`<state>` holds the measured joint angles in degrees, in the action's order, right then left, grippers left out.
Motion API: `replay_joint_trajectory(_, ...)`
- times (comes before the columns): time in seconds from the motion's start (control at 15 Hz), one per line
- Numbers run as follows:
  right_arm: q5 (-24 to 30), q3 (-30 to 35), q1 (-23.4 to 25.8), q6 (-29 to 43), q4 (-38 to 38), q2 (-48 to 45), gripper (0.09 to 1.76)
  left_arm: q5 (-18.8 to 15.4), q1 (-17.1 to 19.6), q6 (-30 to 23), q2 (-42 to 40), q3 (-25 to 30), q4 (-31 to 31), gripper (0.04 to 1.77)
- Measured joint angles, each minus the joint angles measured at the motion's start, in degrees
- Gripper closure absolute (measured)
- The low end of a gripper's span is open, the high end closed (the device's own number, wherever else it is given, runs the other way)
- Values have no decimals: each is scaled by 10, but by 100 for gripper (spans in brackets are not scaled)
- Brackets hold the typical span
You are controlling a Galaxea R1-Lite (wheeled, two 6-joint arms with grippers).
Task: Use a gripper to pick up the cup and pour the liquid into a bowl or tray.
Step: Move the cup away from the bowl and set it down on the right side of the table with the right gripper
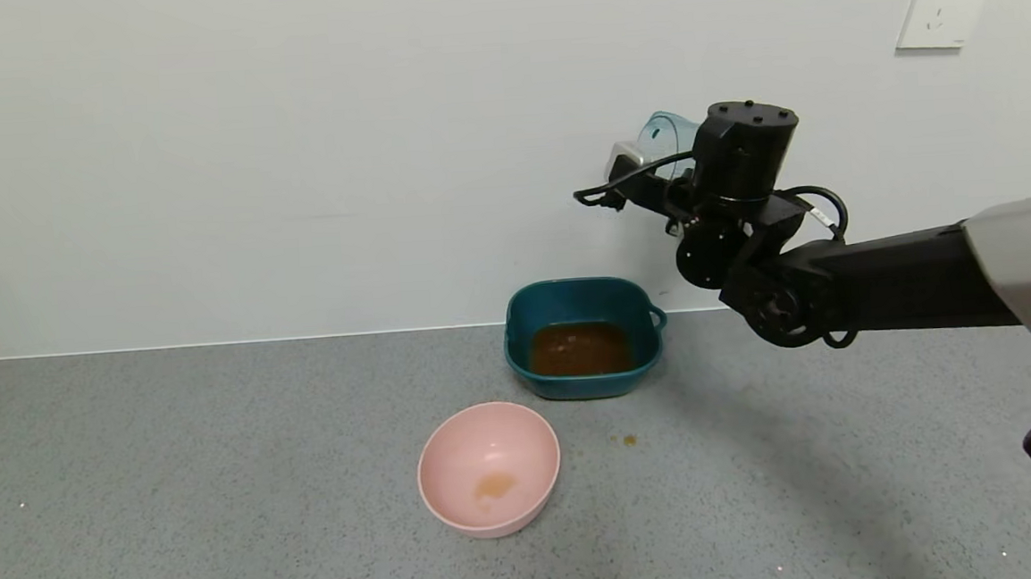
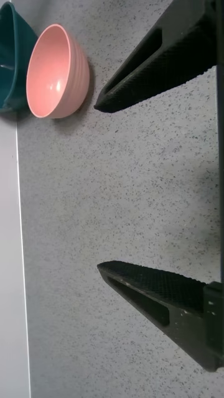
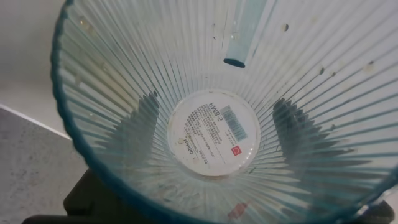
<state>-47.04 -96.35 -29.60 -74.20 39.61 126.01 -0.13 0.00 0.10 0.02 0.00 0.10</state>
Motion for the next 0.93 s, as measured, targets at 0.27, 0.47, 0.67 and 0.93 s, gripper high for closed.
replay_joint_trajectory(0.27, 3, 36, 11, 161, -98, -62, 55, 0, 0, 0, 0, 0, 0, 9)
replay_joint_trajectory(0.47, 57, 40, 22, 307, -207, -114, 55, 0, 0, 0, 0, 0, 0, 9)
replay_joint_trajectory(0.67, 134, 44, 45, 434, -268, -160, 55, 0, 0, 0, 0, 0, 0, 9)
replay_joint_trajectory(0.93, 252, 96, 97, 538, -276, -208, 55, 0, 0, 0, 0, 0, 0, 9)
